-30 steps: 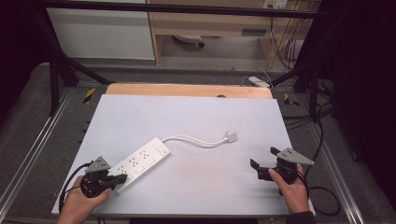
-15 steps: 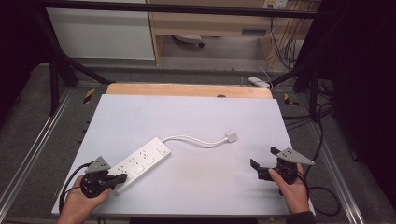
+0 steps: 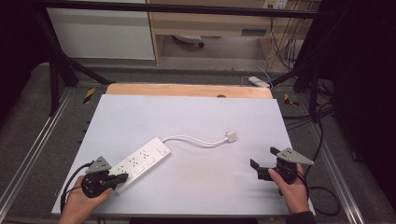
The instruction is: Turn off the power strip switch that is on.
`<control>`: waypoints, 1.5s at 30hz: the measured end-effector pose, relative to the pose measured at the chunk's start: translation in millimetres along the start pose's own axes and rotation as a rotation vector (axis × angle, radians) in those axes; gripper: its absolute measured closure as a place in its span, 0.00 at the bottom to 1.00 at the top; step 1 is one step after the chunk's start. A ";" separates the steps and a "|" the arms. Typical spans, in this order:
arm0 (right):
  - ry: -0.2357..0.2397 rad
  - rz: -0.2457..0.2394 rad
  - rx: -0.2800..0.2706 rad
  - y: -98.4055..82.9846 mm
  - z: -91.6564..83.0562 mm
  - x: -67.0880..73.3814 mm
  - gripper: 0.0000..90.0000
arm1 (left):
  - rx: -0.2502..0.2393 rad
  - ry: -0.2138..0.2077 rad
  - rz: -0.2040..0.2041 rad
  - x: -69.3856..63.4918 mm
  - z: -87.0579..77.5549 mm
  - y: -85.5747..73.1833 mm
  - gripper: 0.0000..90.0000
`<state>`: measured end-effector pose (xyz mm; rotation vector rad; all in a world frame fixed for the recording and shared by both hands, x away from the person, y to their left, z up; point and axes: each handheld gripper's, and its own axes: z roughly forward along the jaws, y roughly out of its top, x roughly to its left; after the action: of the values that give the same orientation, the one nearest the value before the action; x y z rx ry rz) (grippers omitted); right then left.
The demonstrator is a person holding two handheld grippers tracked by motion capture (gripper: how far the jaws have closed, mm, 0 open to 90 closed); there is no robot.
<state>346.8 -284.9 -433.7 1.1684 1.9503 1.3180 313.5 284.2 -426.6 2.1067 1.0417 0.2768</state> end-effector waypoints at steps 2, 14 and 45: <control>-0.001 0.001 -0.001 0.0 -0.1 -0.1 0.03 | 0.000 0.001 0.001 -0.3 0.0 0.1 1.00; -0.001 0.002 0.000 -0.1 0.0 -0.2 0.03 | -0.014 0.002 0.014 -2.8 2.4 1.8 1.00; -0.003 0.005 0.000 -0.1 -0.1 -0.4 0.03 | -0.091 -0.044 0.073 -25.0 11.2 13.7 0.99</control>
<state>346.9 -285.2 -433.7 1.1749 1.9472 1.3176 310.9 254.2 -421.3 2.0624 0.9112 0.3064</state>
